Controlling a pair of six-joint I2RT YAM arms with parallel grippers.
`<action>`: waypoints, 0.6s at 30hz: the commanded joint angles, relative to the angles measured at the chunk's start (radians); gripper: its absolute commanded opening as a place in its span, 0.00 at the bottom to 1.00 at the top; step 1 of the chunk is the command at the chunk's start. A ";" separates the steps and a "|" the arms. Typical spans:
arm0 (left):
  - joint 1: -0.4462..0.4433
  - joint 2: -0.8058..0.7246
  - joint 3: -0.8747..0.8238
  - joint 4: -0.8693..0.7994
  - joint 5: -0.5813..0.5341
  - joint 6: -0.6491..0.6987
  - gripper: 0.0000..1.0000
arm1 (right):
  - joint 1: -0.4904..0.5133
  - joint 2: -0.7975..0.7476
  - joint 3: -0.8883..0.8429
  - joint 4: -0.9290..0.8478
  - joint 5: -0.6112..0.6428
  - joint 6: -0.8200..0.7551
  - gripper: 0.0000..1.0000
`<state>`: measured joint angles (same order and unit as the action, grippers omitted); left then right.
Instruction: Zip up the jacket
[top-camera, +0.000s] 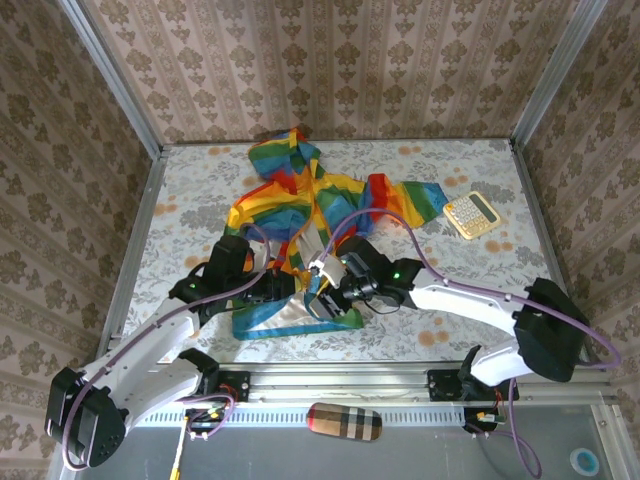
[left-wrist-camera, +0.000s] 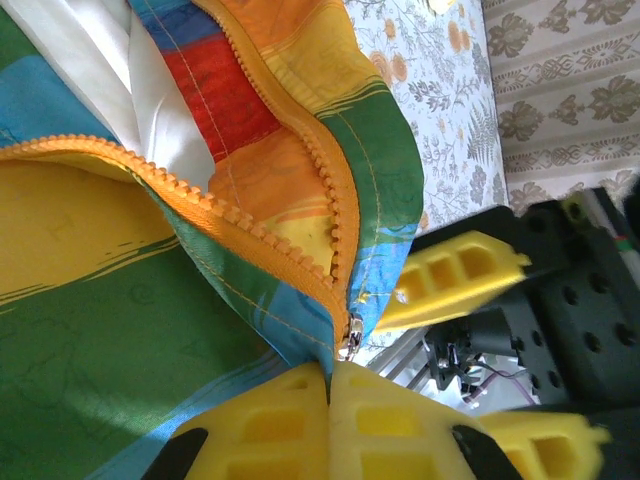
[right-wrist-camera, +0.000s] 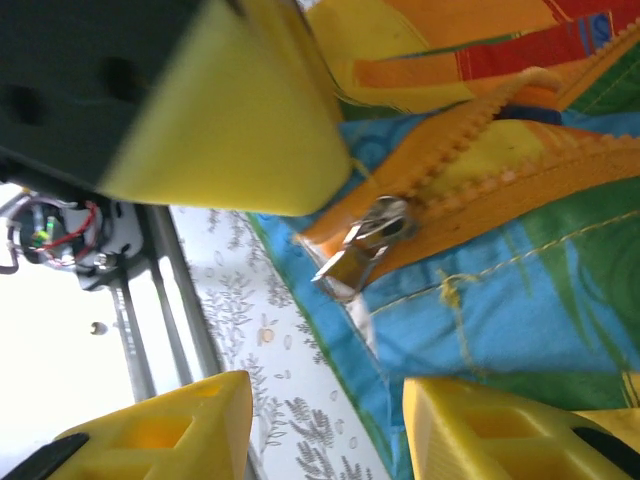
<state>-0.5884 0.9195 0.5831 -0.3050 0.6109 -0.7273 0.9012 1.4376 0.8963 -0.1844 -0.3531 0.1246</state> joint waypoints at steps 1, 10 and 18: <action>-0.005 0.000 0.037 -0.017 0.026 0.025 0.00 | 0.002 0.037 0.046 -0.001 0.033 -0.048 0.42; -0.005 0.004 0.041 -0.020 0.020 0.028 0.00 | 0.004 0.095 0.105 -0.002 0.013 -0.043 0.42; -0.005 -0.015 0.074 -0.113 -0.055 0.063 0.00 | 0.011 -0.002 0.033 0.006 0.059 0.000 0.43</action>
<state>-0.5888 0.9192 0.6174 -0.3660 0.5850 -0.7021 0.9024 1.5047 0.9604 -0.1822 -0.3340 0.1089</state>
